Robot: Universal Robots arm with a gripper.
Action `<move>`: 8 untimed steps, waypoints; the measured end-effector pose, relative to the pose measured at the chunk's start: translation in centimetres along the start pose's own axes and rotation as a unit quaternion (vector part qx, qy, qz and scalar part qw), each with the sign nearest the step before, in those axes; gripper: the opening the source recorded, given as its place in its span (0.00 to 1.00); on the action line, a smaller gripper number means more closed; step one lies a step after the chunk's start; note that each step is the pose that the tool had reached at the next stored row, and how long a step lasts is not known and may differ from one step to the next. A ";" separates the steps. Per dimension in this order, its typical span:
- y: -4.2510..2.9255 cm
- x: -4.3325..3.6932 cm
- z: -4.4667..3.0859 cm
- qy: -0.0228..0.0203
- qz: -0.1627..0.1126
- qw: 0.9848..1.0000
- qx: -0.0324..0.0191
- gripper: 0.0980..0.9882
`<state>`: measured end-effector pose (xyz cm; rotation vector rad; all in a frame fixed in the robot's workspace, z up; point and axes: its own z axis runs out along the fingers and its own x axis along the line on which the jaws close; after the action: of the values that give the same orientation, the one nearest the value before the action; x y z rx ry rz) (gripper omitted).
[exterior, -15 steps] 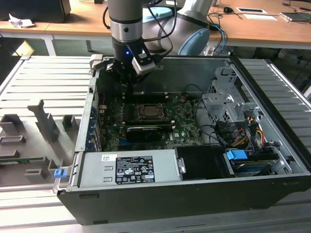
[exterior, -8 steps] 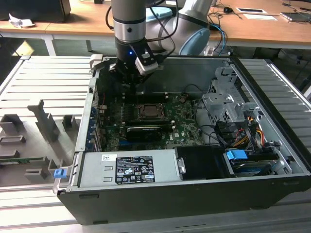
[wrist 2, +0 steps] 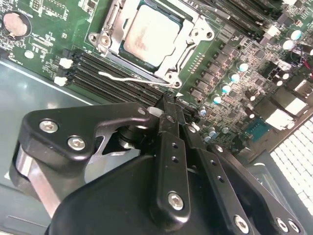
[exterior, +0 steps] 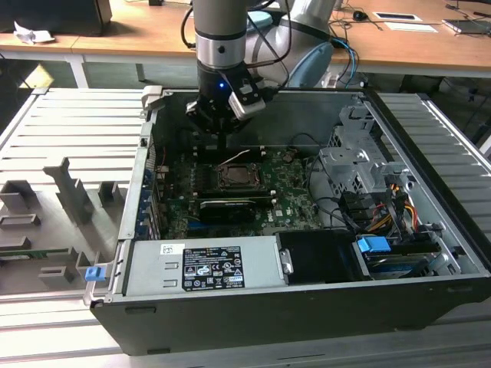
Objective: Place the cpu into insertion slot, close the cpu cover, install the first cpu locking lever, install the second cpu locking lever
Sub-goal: 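Install the first cpu locking lever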
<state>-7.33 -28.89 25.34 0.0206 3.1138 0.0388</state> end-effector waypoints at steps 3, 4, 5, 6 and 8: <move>0.01 -0.70 0.12 0.000 0.000 1.000 0.000 0.01; 0.01 -0.87 0.15 0.000 0.000 1.000 0.000 0.01; 0.01 -0.97 0.16 0.000 0.000 1.000 0.000 0.01; 0.01 -1.14 0.20 0.000 0.000 1.000 0.000 0.01; 0.01 -1.39 0.25 0.000 0.000 1.000 0.000 0.01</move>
<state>-5.94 -28.89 25.13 0.0205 3.1138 0.0388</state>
